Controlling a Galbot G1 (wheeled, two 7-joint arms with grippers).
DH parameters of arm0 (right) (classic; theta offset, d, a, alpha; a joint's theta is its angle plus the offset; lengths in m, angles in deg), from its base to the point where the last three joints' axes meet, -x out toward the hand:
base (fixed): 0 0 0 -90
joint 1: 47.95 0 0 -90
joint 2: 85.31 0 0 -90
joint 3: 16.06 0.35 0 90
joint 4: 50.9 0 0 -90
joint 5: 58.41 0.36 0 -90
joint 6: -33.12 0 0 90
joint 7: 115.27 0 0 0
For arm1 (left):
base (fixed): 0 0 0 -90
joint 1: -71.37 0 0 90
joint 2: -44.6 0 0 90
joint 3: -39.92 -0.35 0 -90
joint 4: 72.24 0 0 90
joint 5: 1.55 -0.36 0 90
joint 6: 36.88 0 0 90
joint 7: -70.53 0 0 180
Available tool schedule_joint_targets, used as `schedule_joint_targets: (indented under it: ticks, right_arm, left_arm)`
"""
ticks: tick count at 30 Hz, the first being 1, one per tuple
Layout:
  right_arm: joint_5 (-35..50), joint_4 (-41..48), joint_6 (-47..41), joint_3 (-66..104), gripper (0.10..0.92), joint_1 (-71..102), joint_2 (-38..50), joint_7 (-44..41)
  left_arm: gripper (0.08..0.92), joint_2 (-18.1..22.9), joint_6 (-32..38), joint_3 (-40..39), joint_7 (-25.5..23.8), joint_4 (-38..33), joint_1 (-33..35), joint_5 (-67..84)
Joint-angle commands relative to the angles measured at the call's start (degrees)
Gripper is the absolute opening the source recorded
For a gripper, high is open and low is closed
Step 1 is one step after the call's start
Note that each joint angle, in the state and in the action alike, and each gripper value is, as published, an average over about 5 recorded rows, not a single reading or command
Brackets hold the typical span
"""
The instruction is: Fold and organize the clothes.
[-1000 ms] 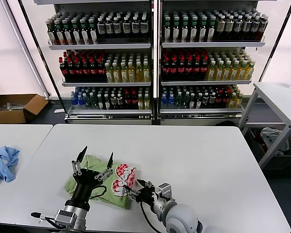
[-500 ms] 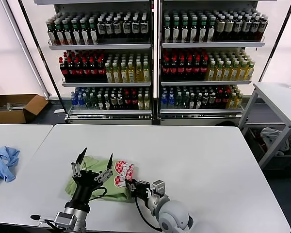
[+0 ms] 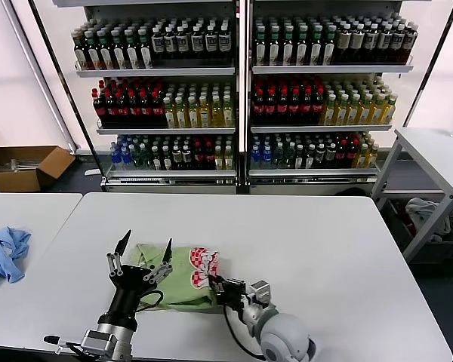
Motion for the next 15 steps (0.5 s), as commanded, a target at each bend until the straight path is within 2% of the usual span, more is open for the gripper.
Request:
schedule_joint_targets:
  ticks: [1,7,10,15]
  right_arm:
    - [1.4,-9.9,4.3,15.3,0.117,10.7,14.9,-1.3]
    - [-0.2,-10.7,5.4,21.9,0.117,15.5,17.1,-1.4]
    - [-3.1,-11.9,5.2,23.0,0.142,17.8,16.6,0.1]
    - [-12.4,-15.5,7.9,25.3,0.277,23.7,15.3,3.6]
  left_arm:
    - [0.823,0.0,-0.4,-0.2,0.0,0.1,-0.1,0.4]
    - [0.823,0.0,-1.8,-1.0,0.0,0.1,-0.1,1.2]
    - [0.823,-0.1,-2.3,-1.2,0.0,-0.1,0.0,1.2]
    - [0.823,-0.6,-2.9,-1.1,0.0,-0.7,0.6,1.4]
